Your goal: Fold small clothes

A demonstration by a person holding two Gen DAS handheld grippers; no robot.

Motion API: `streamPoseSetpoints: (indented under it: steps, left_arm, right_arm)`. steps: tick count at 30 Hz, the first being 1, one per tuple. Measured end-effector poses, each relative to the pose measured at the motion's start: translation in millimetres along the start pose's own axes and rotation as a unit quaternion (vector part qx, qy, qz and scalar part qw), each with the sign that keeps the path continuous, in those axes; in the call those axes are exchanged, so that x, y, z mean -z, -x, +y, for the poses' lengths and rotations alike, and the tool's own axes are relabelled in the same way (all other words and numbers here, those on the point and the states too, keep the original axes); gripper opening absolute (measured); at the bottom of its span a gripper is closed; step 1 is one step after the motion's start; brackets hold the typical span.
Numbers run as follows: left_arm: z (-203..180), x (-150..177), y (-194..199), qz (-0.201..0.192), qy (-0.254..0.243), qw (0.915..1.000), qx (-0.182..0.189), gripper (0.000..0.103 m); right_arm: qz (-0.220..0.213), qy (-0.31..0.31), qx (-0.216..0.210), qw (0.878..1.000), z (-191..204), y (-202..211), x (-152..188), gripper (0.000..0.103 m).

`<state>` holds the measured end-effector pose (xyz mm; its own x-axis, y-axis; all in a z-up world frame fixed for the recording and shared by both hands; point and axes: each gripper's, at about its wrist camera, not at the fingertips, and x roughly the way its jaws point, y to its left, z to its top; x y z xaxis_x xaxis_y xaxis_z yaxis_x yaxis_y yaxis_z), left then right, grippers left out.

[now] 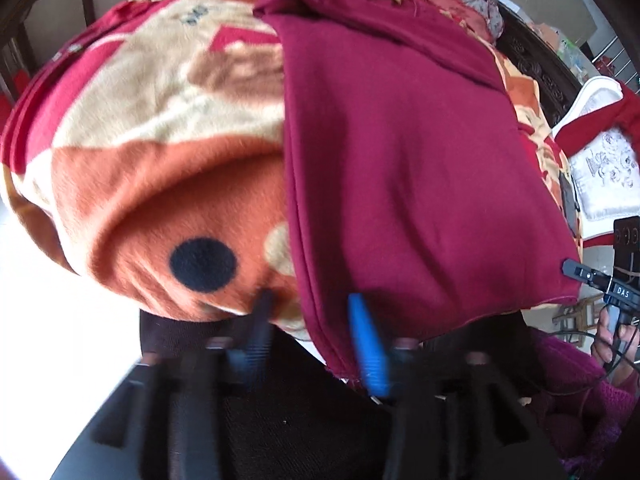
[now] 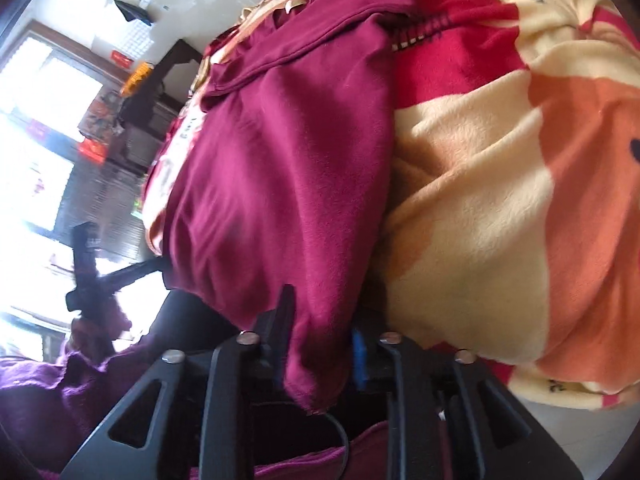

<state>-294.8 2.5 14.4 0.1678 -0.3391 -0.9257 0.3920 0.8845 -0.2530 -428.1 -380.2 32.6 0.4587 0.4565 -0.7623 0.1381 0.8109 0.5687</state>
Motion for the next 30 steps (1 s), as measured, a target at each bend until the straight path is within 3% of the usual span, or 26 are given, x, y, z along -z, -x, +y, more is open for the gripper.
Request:
streamPoseSetpoints:
  steps: [2, 7, 9, 11, 12, 14, 18, 21, 25, 30]
  left_arm:
    - [-3.0, 0.2, -6.6, 0.011, -0.002, 0.9999, -0.004, 0.067]
    - [-6.1, -1.8, -11.5, 0.016, -0.006, 0.9999, -0.003, 0.063]
    - [-3.9, -0.9, -10.0, 0.015, -0.003, 0.9999, -0.003, 0.049]
    - [2.8, -1.1, -8.4, 0.022, 0.014, 0.9995, 0.019, 0.026]
    - [6.3, 0.2, -6.0, 0.024, 0.021, 0.9990, 0.032, 0.016]
    - [8.0, -0.8, 1.5, 0.022, 0.019, 0.9987, 0.043, 0.009]
    - [2.4, -9.7, 27.6, 0.004, 0.000, 0.9967, 0.081, 0.007]
    - [1.0, -30.0, 54.8, -0.032, -0.001, 0.9934, 0.110, 0.007]
    - [4.0, -72.1, 86.2, -0.089, 0.002, 0.9860, 0.140, 0.007]
    - [7.8, -136.2, 104.9, -0.150, 0.018, 0.9768, 0.152, 0.007]
  right_arm:
    - [0.001, 0.017, 0.007, 1.000, 5.7, -1.4, 0.3, 0.013]
    - [0.007, 0.016, 0.002, 1.000, 7.4, -9.0, -3.6, 0.013]
    - [0.006, 0.016, 0.001, 1.000, 6.3, -11.9, -6.5, 0.012]
    - [0.008, 0.033, 0.019, 0.999, 10.5, -12.3, -7.0, 0.000]
    - [0.010, 0.046, 0.031, 0.998, 13.0, -11.2, -6.8, 0.000]
    - [0.004, 0.056, 0.028, 0.998, 16.9, -6.6, -8.9, 0.000]
    - [-0.022, 0.052, -0.010, 0.998, 22.0, 8.7, -18.9, 0.000]
    - [-0.047, 0.045, -0.047, 0.997, 24.5, 21.3, -31.8, 0.000]
    - [-0.088, 0.037, -0.071, 0.993, 23.9, 39.9, -60.5, 0.000]
    - [-0.140, 0.011, -0.103, 0.985, 19.6, 54.1, -115.6, 0.000]
